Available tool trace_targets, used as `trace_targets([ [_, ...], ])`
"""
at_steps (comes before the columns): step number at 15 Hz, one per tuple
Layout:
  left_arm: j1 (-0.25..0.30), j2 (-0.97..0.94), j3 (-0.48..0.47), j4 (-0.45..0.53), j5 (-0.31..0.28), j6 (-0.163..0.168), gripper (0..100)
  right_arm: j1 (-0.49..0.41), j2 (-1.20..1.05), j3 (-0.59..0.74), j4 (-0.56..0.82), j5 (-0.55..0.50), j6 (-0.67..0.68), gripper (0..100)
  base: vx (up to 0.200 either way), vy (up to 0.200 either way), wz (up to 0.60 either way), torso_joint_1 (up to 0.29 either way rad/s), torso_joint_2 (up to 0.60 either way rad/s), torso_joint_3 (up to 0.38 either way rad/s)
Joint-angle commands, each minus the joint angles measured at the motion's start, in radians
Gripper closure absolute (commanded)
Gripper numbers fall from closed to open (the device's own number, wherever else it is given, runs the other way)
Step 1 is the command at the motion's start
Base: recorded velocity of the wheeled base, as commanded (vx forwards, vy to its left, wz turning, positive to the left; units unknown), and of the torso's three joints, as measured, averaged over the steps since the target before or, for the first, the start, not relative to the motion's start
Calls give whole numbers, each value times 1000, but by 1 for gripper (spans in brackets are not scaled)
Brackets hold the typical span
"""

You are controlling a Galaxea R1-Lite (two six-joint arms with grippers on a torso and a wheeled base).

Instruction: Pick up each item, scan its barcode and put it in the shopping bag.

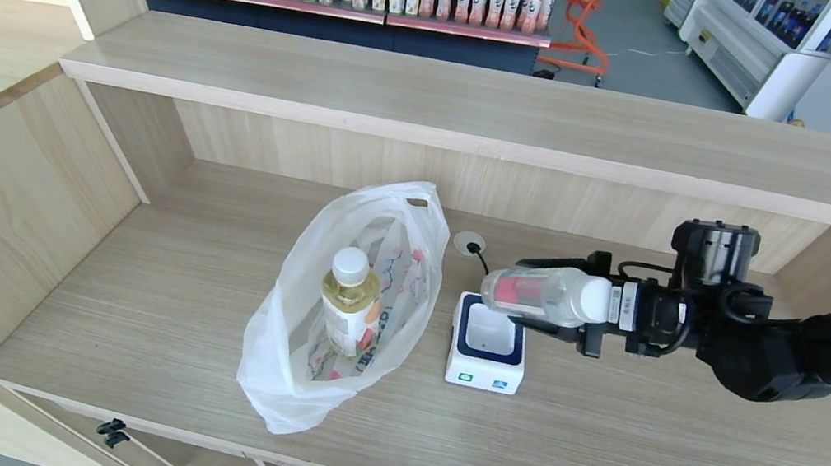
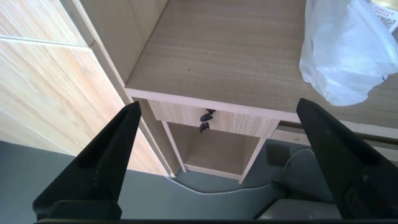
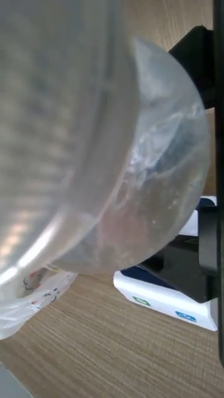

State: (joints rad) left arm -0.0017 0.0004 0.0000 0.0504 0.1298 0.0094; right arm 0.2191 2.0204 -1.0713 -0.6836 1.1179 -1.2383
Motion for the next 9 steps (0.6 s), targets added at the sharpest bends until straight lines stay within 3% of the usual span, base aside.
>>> trace_targets([
  [1, 0, 1, 0, 0, 1, 0, 0, -37, -209, 94, -2, -38, 212, 100, 0, 0, 0, 0, 0, 0],
  [4, 0, 1, 0, 0, 1, 0, 0, -52, -281, 171, -7, -119, 494, 100, 0, 0, 0, 0, 0, 0],
  [9, 0, 1, 0, 0, 1, 0, 0, -50, -270, 198, -5, -136, 620, 100, 0, 0, 0, 0, 0, 0],
])
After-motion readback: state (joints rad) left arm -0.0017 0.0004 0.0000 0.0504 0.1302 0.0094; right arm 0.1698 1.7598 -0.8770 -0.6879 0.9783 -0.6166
